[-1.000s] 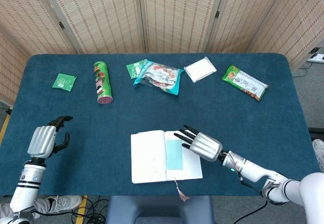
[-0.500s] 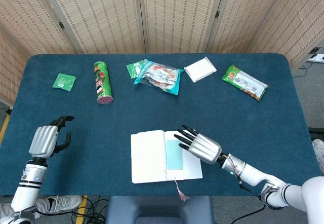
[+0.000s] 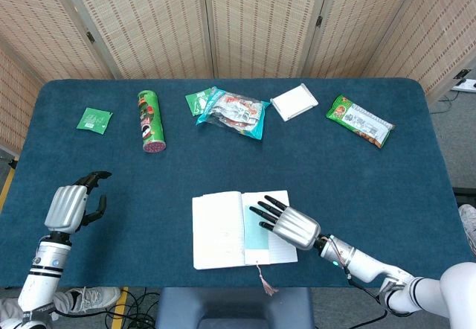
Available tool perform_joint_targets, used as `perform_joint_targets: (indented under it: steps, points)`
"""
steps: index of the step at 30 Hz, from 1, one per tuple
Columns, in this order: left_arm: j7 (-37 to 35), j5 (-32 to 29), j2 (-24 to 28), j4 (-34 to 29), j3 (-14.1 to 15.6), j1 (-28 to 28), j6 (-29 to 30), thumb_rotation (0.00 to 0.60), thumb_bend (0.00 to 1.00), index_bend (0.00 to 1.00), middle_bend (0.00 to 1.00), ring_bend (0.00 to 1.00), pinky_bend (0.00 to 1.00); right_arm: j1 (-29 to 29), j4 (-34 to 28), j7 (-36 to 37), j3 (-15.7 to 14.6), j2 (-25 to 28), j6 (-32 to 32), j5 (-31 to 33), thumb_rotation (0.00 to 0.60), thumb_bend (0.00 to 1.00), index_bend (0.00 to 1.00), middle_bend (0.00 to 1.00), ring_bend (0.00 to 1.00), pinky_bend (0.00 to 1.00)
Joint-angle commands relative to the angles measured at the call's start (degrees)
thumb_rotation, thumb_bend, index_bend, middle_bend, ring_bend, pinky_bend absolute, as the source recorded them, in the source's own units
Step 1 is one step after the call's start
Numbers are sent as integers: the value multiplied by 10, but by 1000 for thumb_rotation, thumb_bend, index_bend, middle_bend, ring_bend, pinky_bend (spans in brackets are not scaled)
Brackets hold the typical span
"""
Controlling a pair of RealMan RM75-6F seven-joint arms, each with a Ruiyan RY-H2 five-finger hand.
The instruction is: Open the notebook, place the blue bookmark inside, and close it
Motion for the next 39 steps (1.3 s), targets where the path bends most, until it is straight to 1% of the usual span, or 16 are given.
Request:
perform_joint_targets:
  steps: [1,7,17,31,39]
  points:
    - [1,1,-1,0,0,0,0,600,584,257,308,378,674,-3,5,1,1,-10,-6,2,600,796,292,0,0,0]
    - [-1,0,-1,2,1,1,0,600,584,257,308,378,673,-8,32,-4,4,-34,-12,2,600,800,292,0,0,0]
    - [-7,-1,0,6,1,3,1,600,584,257,308,378,673,-9,76,8,7,-70,-16,-1,600,800,292,0,0,0]
    - [-11,0,0,10,1,3,0,600,584,257,307,378,673,-5,100,13,3,-83,-7,-18,600,799,292,0,0,0]
    - [-10,-2,1,10,0,4,0,600,584,258,307,378,673,-2,103,19,2,-83,-2,-23,600,798,292,0,0,0]
